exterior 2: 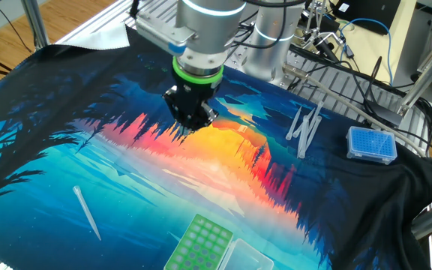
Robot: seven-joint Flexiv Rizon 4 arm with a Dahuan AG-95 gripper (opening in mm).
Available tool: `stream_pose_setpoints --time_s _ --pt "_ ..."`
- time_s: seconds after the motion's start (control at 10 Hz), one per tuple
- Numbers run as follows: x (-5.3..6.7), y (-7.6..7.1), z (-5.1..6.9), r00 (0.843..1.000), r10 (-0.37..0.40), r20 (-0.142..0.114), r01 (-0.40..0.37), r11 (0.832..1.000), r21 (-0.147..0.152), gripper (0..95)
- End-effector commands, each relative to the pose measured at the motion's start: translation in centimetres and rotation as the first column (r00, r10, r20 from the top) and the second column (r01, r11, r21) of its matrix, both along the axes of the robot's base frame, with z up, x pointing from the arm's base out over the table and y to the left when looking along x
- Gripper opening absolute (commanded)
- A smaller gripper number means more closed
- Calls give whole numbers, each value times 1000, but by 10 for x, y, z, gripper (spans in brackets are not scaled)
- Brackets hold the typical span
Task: Insert a large pipette tip into the holder for large pipette tips
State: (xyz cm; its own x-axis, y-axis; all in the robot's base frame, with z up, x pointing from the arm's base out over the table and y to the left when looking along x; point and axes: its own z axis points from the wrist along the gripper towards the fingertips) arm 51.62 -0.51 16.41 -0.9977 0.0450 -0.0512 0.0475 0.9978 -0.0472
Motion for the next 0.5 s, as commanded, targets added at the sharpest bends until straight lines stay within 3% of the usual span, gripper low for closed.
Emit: stream_pose_setpoints --time_s 0.1,0.4,0.5 --pt "11 -4 -1 1000 3 -2 -3 1000 2 0" --pt "33 -17 1 1000 11 -16 -11 1000 17 0" --pt "44 -23 -4 1000 14 -14 -13 1000 24 0"
